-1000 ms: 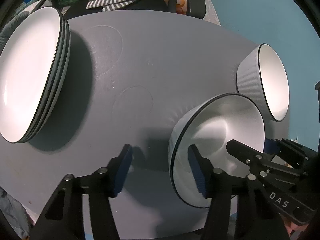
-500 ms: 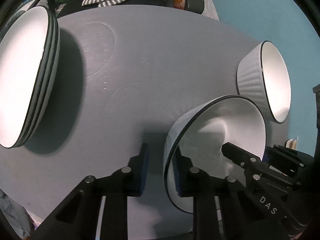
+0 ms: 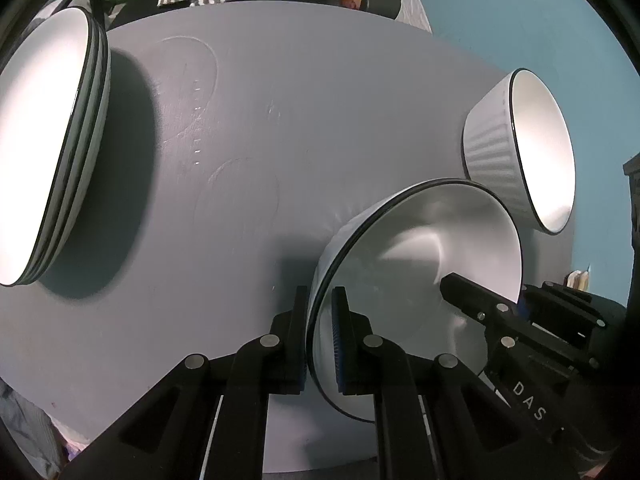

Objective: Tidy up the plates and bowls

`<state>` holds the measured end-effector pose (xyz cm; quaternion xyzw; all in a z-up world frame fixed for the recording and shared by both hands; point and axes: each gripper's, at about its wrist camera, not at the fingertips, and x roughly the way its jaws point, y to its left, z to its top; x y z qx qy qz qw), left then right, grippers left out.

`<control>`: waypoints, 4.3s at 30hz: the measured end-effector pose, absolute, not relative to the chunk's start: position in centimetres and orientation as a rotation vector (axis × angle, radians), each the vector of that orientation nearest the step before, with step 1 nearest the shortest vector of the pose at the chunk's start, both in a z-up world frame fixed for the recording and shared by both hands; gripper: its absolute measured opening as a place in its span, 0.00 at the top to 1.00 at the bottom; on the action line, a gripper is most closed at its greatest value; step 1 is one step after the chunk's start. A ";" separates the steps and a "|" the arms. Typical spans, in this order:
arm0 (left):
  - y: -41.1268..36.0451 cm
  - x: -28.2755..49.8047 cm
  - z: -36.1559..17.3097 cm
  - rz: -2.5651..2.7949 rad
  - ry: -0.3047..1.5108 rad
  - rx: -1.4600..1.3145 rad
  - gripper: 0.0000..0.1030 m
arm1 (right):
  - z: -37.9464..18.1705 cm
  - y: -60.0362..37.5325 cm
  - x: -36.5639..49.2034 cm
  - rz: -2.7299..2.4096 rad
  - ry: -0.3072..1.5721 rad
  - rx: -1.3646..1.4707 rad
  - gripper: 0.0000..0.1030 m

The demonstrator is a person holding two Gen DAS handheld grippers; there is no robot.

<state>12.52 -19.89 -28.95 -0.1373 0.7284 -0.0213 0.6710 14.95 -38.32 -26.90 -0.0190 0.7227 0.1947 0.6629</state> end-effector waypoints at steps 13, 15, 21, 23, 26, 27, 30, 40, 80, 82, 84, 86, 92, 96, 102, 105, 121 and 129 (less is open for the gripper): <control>-20.8 13.8 -27.6 -0.056 1.625 -0.311 0.91 | -25.3 -36.8 15.4 0.440 1.622 -0.038 0.93; -20.1 13.8 -26.9 -0.061 1.619 -0.309 0.91 | -24.8 -37.0 15.4 0.439 1.619 -0.042 0.93; -19.3 14.8 -24.9 -0.080 1.611 -0.298 0.91 | -22.8 -38.8 16.5 0.443 1.605 -0.030 0.93; -19.3 14.6 -24.6 -0.086 1.608 -0.292 0.91 | -22.1 -39.1 16.5 0.441 1.598 -0.029 0.93; -19.2 15.0 -24.1 -0.093 1.603 -0.288 0.91 | -21.3 -39.6 16.2 0.439 1.588 -0.032 0.93; -19.3 15.2 -23.9 -0.095 1.600 -0.287 0.91 | -21.1 -39.8 15.9 0.438 1.584 -0.033 0.93; -19.6 14.9 -23.8 -0.099 1.587 -0.284 0.91 | -21.2 -39.7 15.9 0.436 1.574 -0.029 0.93; -20.7 15.5 -22.1 -0.129 1.554 -0.261 0.91 | -18.8 -40.0 16.0 0.423 1.545 -0.018 0.93; -29.1 23.5 -24.8 -0.175 1.630 -0.090 0.91 | -21.6 -46.5 23.1 0.334 1.619 0.065 0.93; -29.0 23.6 -25.1 -0.174 1.634 -0.090 0.91 | -21.9 -46.6 23.2 0.335 1.625 0.063 0.93; -29.1 23.7 -25.2 -0.171 1.637 -0.088 0.91 | -22.1 -46.6 23.3 0.336 1.629 0.064 0.93; -29.1 23.7 -25.4 -0.169 1.639 -0.086 0.91 | -22.2 -46.7 23.4 0.335 1.633 0.067 0.93; -29.2 23.9 -25.4 -0.163 1.634 -0.068 0.91 | -22.3 -46.8 23.7 0.335 1.634 0.070 0.93; -29.3 23.9 -25.6 -0.171 1.636 -0.050 0.90 | -22.5 -46.8 23.7 0.322 1.632 0.052 0.93; -29.3 23.8 -26.0 -0.172 1.642 -0.036 0.90 | -22.6 -46.7 23.9 0.313 1.635 0.039 0.93; -29.3 23.8 -26.1 -0.185 1.644 -0.033 0.90 | -22.5 -46.5 24.0 0.316 1.644 0.015 0.92; -28.8 23.3 -25.5 -0.183 1.636 -0.035 0.80 | -21.3 -44.9 24.0 0.296 1.631 -0.151 0.72; -28.5 22.4 -24.1 -0.167 1.584 -0.030 0.74 | -21.0 -45.5 23.3 0.271 1.619 -0.123 0.64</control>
